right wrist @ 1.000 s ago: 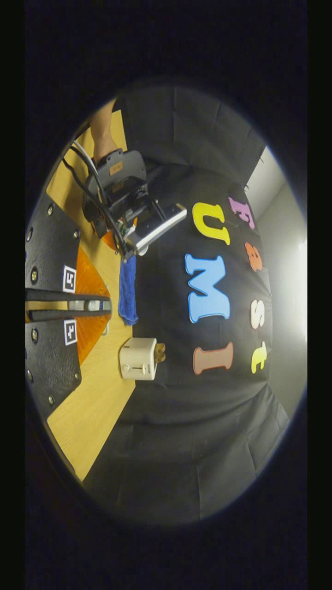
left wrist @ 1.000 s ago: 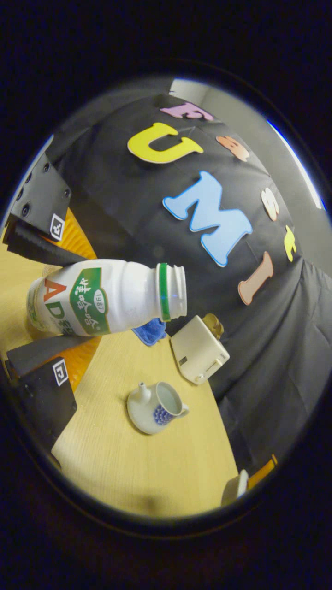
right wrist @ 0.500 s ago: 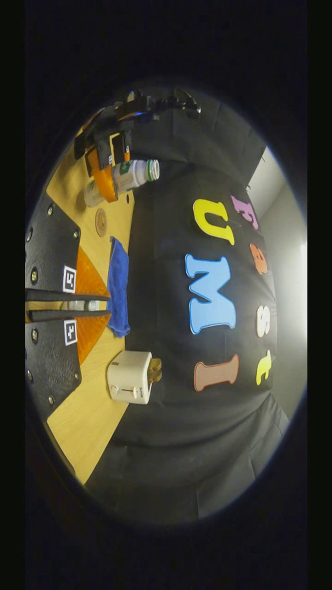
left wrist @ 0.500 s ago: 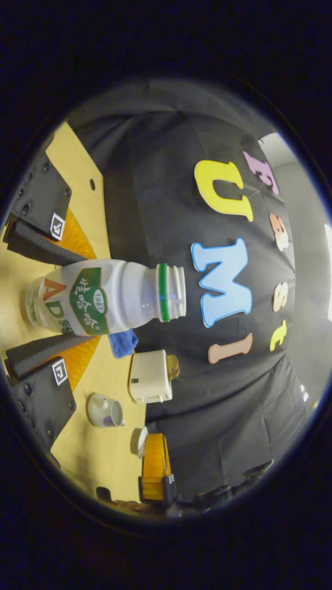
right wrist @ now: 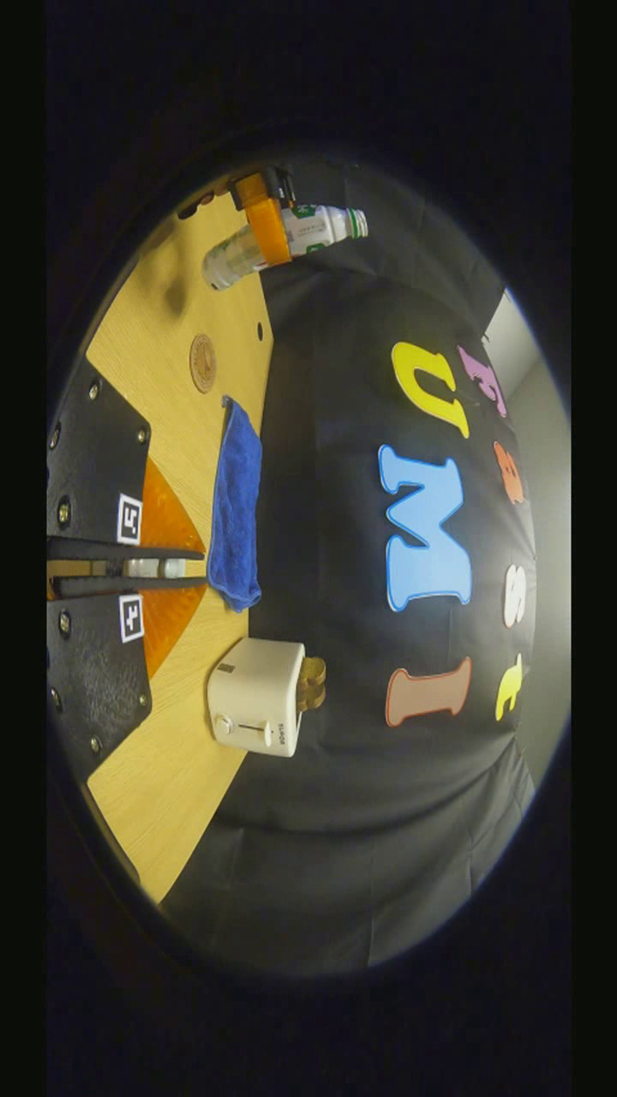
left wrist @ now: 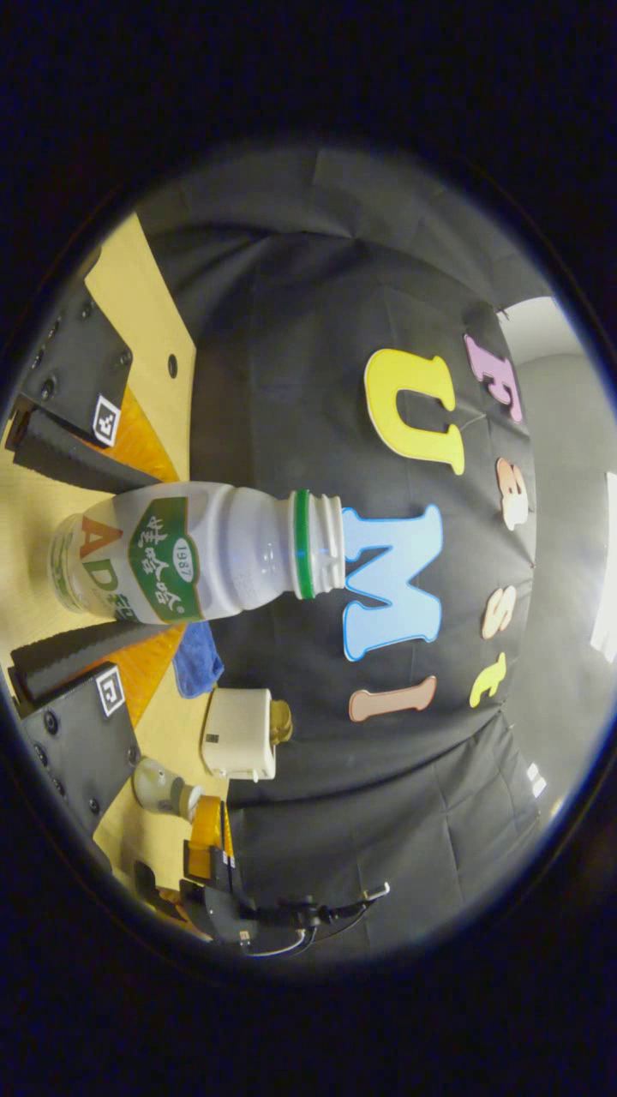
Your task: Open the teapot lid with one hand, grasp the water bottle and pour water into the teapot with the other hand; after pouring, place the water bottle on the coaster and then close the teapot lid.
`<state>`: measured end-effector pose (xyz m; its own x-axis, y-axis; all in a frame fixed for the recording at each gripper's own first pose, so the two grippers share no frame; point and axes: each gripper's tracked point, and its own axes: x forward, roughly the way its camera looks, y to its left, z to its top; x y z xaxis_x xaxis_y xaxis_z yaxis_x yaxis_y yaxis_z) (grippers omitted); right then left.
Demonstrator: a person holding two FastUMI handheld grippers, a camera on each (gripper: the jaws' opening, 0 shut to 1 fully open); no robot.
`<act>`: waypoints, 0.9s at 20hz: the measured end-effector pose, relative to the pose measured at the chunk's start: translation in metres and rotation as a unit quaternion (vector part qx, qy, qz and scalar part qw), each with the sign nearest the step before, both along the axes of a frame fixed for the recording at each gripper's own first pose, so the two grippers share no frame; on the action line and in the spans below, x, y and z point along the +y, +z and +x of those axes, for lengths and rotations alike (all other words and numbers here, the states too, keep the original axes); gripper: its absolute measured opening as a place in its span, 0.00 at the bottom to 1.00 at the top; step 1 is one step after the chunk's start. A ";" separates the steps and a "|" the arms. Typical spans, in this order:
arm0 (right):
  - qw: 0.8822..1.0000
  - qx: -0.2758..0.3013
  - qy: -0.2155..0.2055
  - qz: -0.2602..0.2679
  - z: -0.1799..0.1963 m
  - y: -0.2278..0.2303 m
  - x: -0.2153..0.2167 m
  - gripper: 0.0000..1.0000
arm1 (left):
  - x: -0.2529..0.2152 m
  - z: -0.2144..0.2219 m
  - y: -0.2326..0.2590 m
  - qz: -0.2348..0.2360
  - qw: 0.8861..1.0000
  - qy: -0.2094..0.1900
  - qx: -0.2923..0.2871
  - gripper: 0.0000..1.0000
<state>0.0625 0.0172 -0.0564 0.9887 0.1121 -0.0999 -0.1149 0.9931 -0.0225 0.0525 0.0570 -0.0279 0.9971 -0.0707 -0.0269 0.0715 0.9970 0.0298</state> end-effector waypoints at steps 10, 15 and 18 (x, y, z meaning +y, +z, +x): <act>0.999 0.019 -0.010 -0.031 0.011 -0.027 -0.002 0.00 | 0.041 0.008 -0.019 0.005 0.999 0.031 0.030 0.83; 0.998 -0.008 -0.004 -0.062 0.001 -0.017 0.003 0.24 | 0.047 0.006 -0.020 0.001 0.999 0.037 0.033 0.83; 0.997 -0.057 -0.002 -0.055 -0.022 0.008 0.011 0.46 | 0.044 0.016 -0.017 0.003 0.999 0.030 0.029 0.77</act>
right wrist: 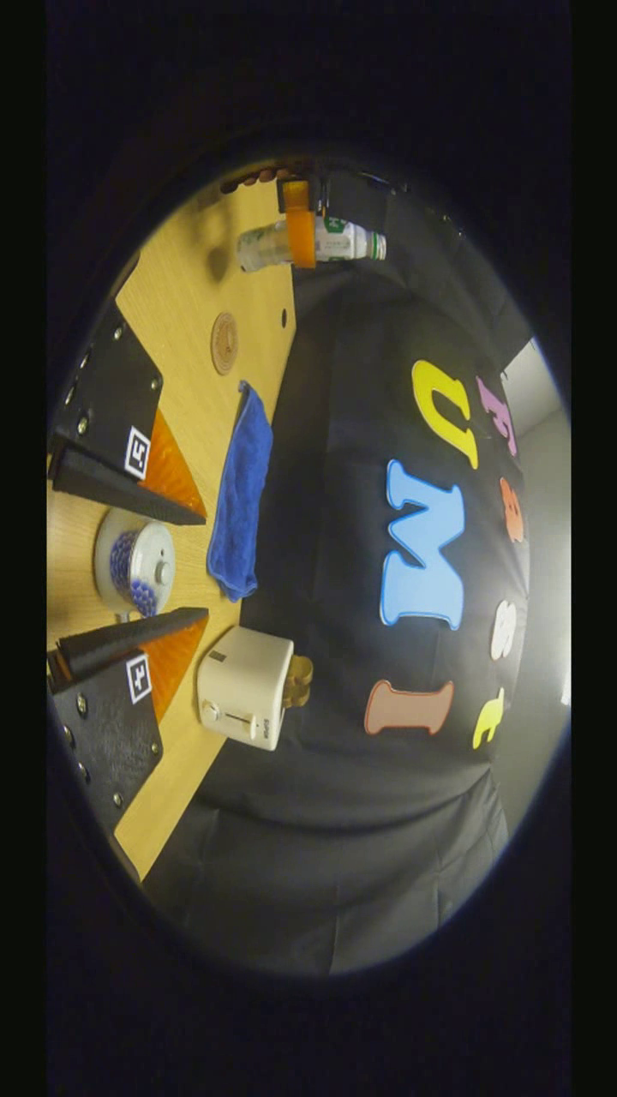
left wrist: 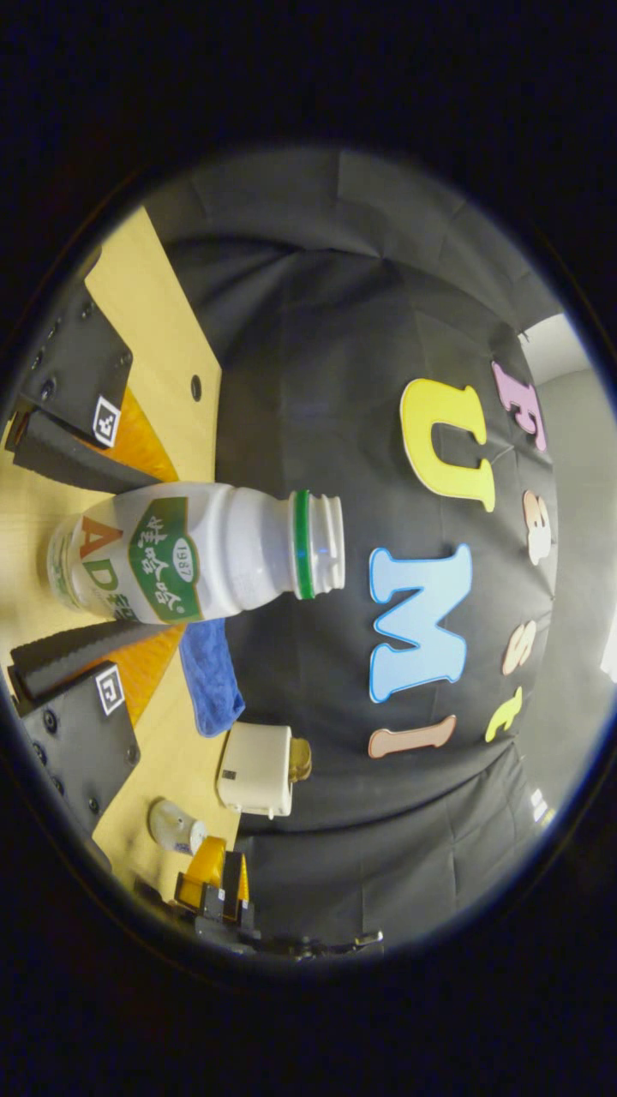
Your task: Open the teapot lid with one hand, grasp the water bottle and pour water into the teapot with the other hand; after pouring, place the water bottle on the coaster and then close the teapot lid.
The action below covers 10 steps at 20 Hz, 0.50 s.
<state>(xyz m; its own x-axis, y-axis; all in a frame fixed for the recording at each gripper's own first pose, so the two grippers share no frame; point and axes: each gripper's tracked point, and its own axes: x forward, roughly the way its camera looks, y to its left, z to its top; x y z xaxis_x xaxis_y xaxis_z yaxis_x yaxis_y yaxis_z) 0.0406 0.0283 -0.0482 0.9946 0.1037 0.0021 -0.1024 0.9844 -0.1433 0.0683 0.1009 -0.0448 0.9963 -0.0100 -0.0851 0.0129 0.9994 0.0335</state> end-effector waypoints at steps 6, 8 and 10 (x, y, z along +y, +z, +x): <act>0.997 -0.055 0.051 -0.032 -0.020 0.014 0.038 0.72 | -0.020 0.052 -0.001 -0.012 0.999 -0.035 0.001 0.77; 0.996 -0.047 0.069 -0.031 -0.022 0.008 0.047 0.72 | -0.024 0.070 -0.004 -0.005 0.999 -0.039 0.004 0.77; 0.996 -0.034 0.076 -0.036 -0.021 0.002 0.050 0.72 | -0.025 0.090 -0.014 0.002 0.999 -0.039 0.014 0.77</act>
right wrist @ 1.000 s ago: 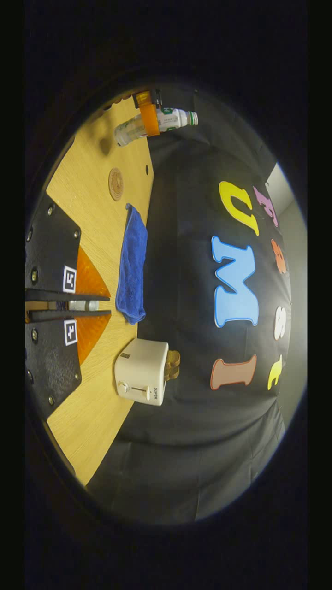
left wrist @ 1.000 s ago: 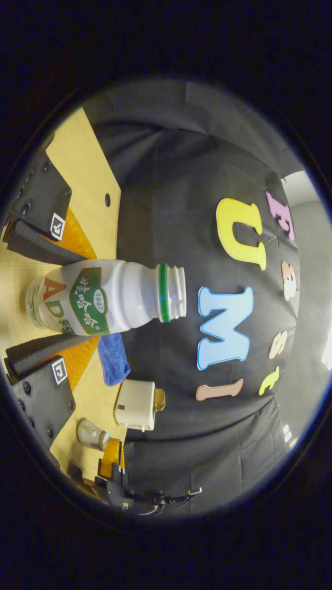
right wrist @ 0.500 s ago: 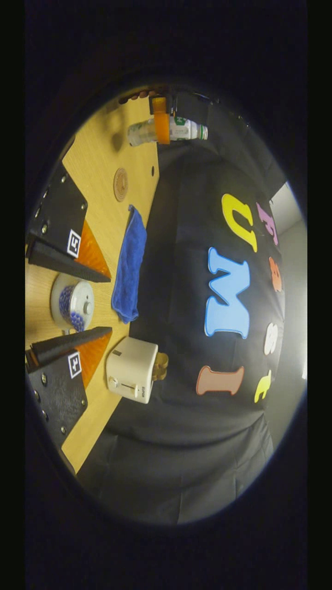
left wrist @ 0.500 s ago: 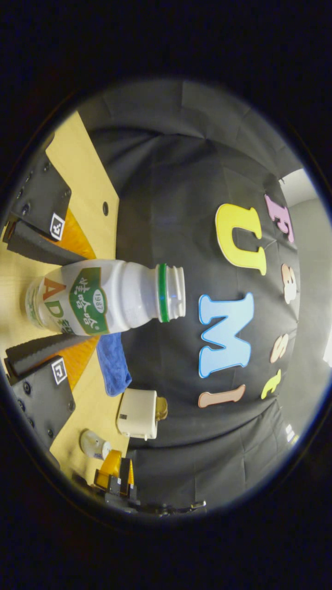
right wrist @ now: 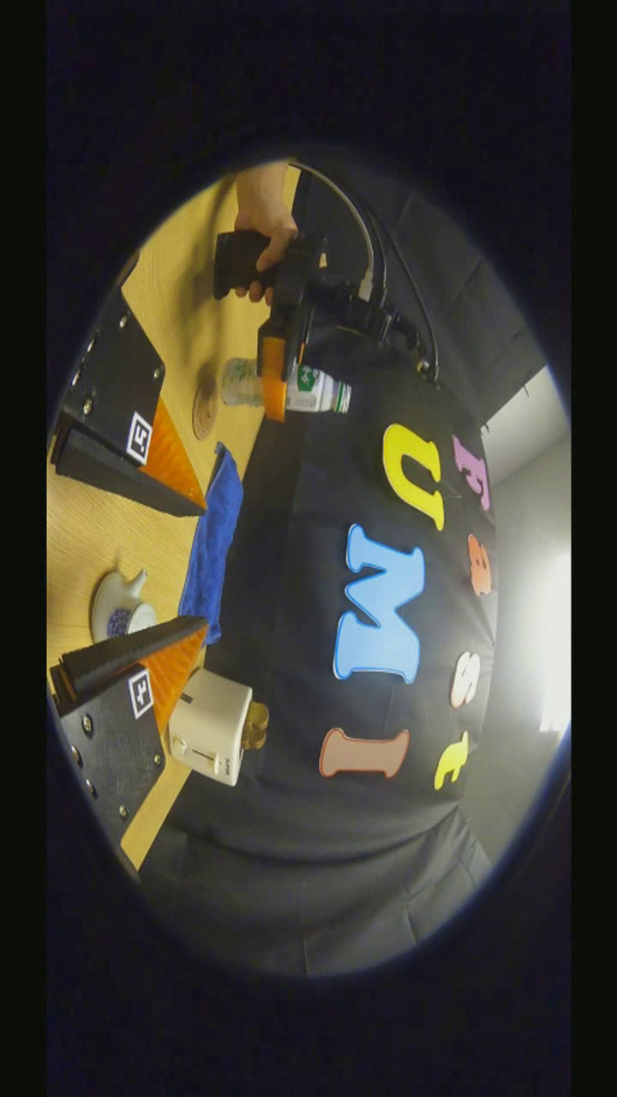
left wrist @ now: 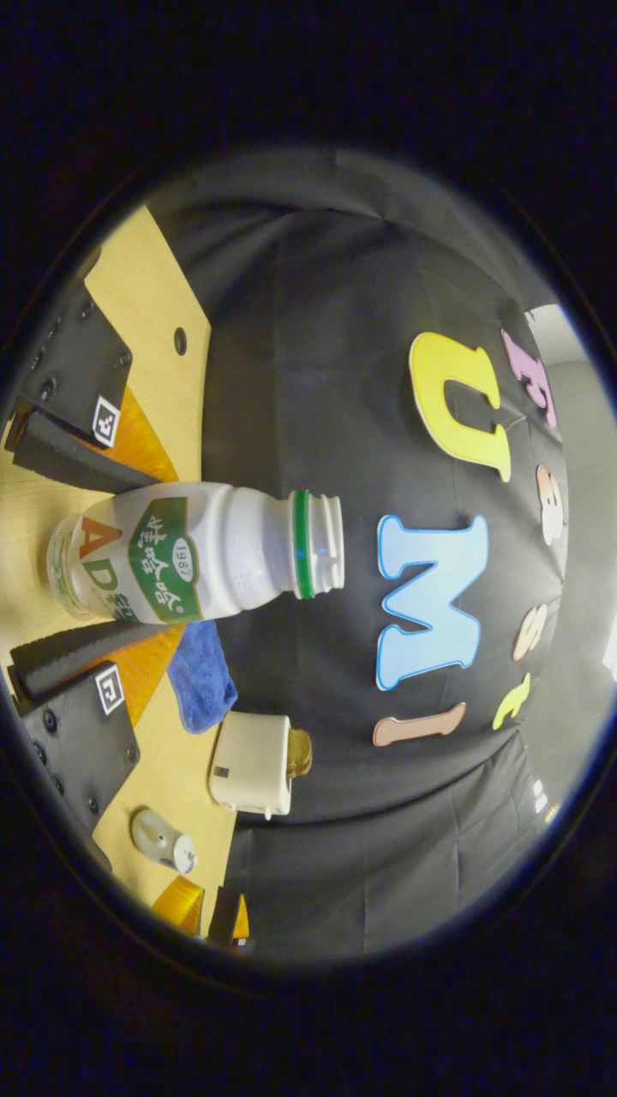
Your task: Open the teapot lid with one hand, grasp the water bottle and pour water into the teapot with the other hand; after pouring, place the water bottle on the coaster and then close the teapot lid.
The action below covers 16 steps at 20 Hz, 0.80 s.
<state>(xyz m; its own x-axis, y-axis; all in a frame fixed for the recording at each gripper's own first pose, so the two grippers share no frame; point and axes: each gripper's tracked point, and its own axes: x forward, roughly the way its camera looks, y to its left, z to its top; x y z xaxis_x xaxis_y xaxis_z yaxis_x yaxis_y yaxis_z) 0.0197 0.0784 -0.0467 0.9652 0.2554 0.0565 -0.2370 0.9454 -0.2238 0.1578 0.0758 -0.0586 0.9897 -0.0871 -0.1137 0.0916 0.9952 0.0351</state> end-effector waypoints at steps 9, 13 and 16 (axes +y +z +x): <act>1.000 0.025 0.003 0.002 0.003 -0.009 0.000 0.72 | -0.009 0.038 -0.036 0.006 1.000 -0.017 0.024 0.83; 1.000 0.028 0.006 0.003 0.002 -0.009 0.003 0.72 | -0.009 0.039 -0.039 0.012 1.000 -0.016 0.025 0.83; 1.000 0.030 0.004 0.000 0.002 -0.011 0.001 0.72 | -0.010 0.039 -0.039 0.012 1.000 -0.017 0.019 0.84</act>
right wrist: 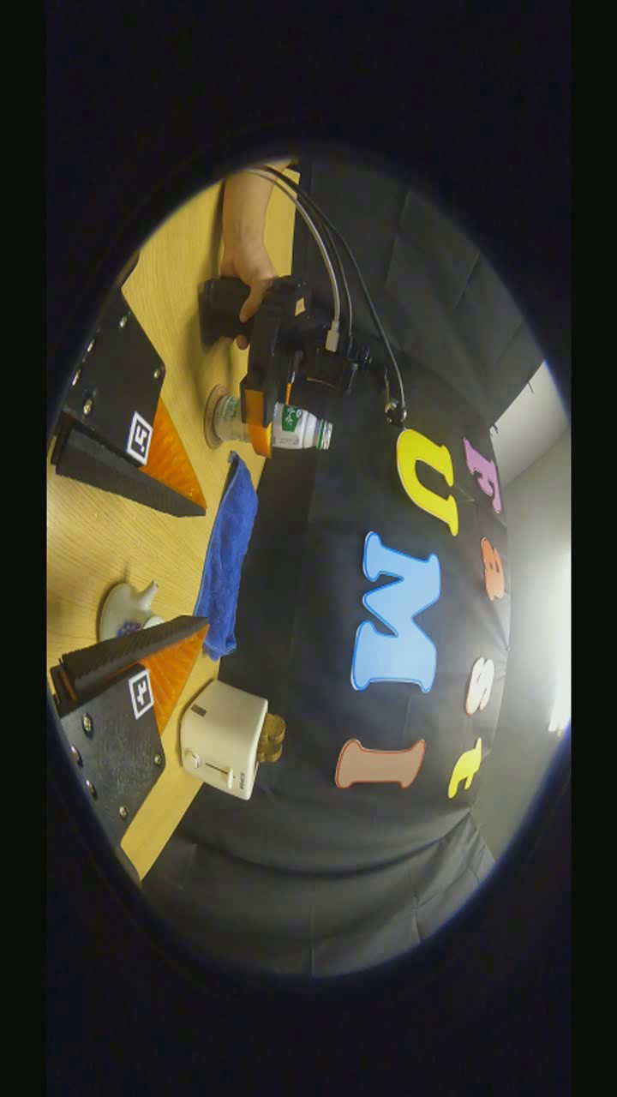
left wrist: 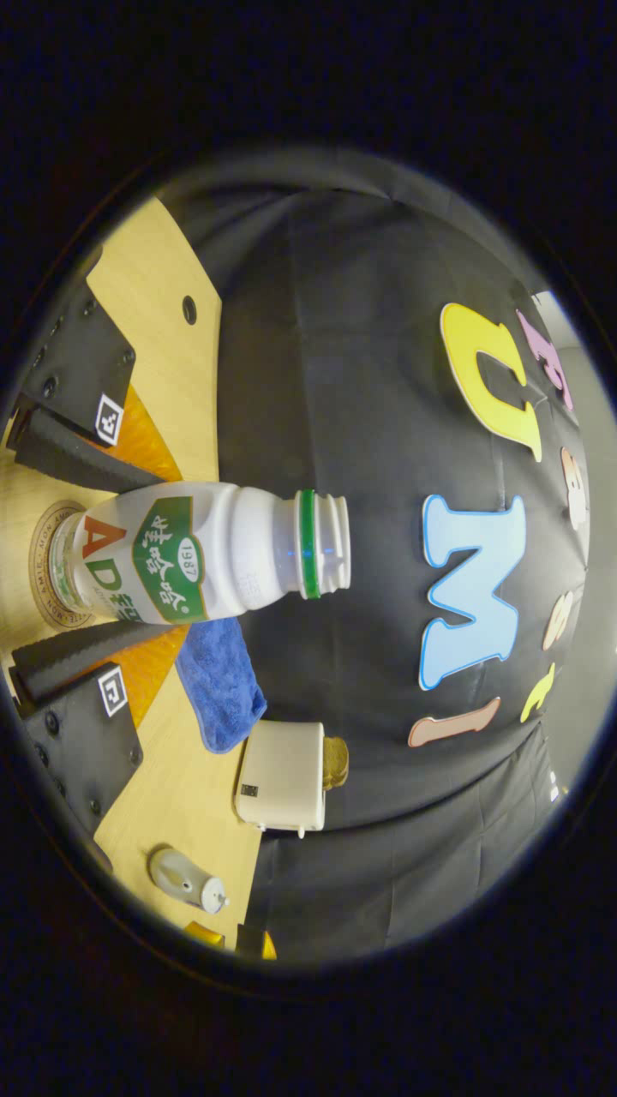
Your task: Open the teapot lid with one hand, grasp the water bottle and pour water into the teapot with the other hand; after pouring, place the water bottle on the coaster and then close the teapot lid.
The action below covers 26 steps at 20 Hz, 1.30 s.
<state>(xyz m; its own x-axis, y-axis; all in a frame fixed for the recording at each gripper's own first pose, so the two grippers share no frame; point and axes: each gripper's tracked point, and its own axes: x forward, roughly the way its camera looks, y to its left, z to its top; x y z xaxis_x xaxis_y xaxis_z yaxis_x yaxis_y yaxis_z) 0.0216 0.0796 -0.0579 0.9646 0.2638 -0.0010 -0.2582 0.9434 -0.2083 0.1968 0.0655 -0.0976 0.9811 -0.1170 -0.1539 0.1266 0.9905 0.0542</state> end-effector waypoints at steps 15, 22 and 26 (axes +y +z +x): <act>1.000 -0.004 0.004 0.001 -0.001 0.000 0.002 0.72 | -0.009 -0.019 0.026 0.001 0.999 -0.016 -0.047 0.97; 1.000 0.001 0.007 -0.007 0.000 -0.004 0.005 0.72 | -0.001 -0.024 0.033 -0.002 0.999 -0.005 -0.052 0.98; 1.000 0.000 0.009 -0.002 -0.002 -0.002 0.006 0.72 | 0.000 -0.035 0.038 -0.008 0.998 -0.008 -0.054 1.00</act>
<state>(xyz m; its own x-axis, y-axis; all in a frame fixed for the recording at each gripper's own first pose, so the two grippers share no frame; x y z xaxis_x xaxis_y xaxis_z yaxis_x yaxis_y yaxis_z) 0.0200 0.0857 -0.0600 0.9596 0.2814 -0.0013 -0.2752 0.9375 -0.2131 0.1616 0.0659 -0.0591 0.9898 -0.1351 -0.0459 0.1375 0.9891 0.0534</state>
